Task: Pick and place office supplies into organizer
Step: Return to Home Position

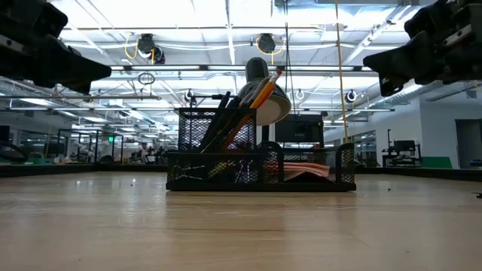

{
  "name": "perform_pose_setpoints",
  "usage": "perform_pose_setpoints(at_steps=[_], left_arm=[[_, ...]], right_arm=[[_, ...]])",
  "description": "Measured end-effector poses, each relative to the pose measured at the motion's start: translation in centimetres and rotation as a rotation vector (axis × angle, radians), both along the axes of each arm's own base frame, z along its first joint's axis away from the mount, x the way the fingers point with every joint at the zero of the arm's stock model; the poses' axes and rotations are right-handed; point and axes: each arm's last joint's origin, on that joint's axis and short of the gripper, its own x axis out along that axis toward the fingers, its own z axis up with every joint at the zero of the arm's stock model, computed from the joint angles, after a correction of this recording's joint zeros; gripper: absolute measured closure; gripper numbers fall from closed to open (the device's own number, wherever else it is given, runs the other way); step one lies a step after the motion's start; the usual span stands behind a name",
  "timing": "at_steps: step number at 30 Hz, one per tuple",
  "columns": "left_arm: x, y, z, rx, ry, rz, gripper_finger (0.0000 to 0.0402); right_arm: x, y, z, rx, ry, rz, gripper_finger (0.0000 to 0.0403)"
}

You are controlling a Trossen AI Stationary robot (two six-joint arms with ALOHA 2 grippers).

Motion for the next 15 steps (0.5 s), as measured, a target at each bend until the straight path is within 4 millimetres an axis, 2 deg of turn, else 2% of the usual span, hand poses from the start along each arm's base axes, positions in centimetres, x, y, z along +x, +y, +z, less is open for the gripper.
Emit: perform_pose_setpoints(at_steps=[8, 15], left_arm=[[-0.3, -0.5, 1.4, 0.076, -0.13, -0.004, 0.0401], [-0.6, -0.5, 1.8, 0.128, -0.16, 0.017, 0.0401]], right_arm=[[-0.5, -0.5, 1.3, 0.004, -0.124, 0.074, 0.0403], [-0.9, -1.0, 1.2, -0.013, -0.119, 0.05, 0.0403]])
